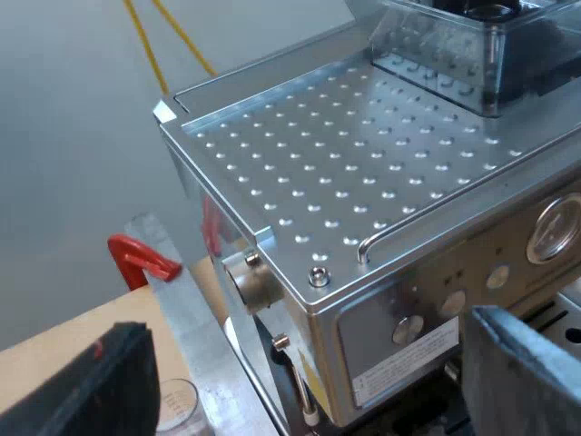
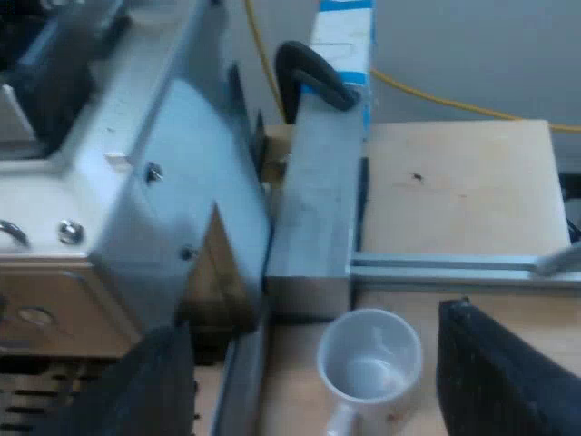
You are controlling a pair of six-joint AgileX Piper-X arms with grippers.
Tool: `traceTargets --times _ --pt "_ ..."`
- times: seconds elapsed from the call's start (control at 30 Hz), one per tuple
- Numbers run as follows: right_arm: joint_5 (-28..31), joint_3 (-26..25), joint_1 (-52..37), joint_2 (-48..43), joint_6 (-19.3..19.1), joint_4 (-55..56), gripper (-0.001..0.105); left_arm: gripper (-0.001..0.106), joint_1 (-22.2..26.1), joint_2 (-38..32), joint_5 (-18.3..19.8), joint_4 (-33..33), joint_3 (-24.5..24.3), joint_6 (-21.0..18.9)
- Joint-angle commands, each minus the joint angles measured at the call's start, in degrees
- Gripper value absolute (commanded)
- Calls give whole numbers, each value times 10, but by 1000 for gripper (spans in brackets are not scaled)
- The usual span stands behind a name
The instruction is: Put the handle in the coffee machine
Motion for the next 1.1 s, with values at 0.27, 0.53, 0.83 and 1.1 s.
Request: traceTargets --times 0.27,0.53,0.83,1.1 --pt "-40 1 -165 -39 -95 82 59 71 64 -22 -9 -1 -3 -17" --pt "-84 1 -182 -82 -93 86 59 71 85 -69 -7 52 -2 -17" --pt "-84 1 -182 -178 -93 87 59 71 85 -152 -7 99 -2 -17" --pt "-84 1 -182 -287 -93 124 59 71 85 -230 -7 147 -2 -17"
